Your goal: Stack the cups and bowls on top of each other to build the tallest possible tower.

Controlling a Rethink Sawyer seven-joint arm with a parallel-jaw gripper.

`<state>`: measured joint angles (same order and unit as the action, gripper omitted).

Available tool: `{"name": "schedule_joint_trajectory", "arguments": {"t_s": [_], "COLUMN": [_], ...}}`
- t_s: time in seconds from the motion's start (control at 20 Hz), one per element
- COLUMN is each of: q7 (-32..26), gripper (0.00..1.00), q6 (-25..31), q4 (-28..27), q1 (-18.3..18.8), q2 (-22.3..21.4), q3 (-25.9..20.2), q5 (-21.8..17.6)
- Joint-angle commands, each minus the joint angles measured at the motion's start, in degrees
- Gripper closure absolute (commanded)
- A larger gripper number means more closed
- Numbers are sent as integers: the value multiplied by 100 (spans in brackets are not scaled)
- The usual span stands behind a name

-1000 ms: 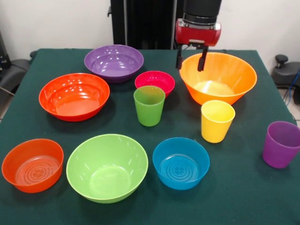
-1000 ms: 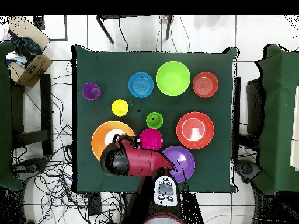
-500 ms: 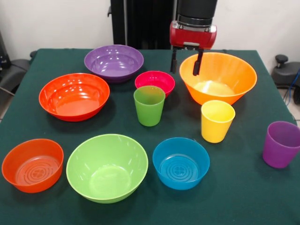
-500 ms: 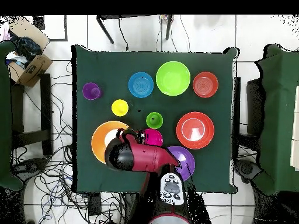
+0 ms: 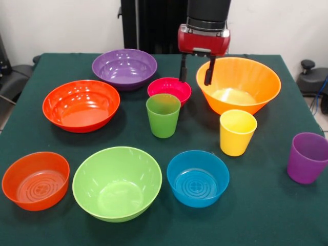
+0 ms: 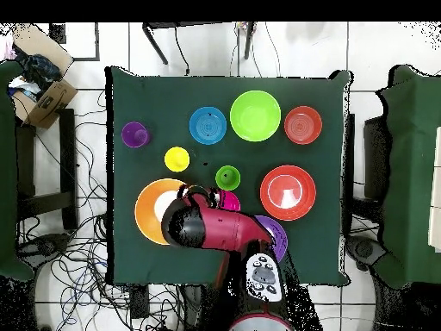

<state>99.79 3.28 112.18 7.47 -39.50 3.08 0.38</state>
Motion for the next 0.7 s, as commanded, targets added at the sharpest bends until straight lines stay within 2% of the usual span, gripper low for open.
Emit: {"name": "schedule_joint_trajectory", "arguments": {"t_s": [0.05, 0.7], "q7": [480, 491], "gripper": [0, 0], "q6": [512, 143], "q4": [-461, -781], "q1": [186, 193], "q2": [450, 853], "q3": [-580, -458], "q5": [-49, -178]}}
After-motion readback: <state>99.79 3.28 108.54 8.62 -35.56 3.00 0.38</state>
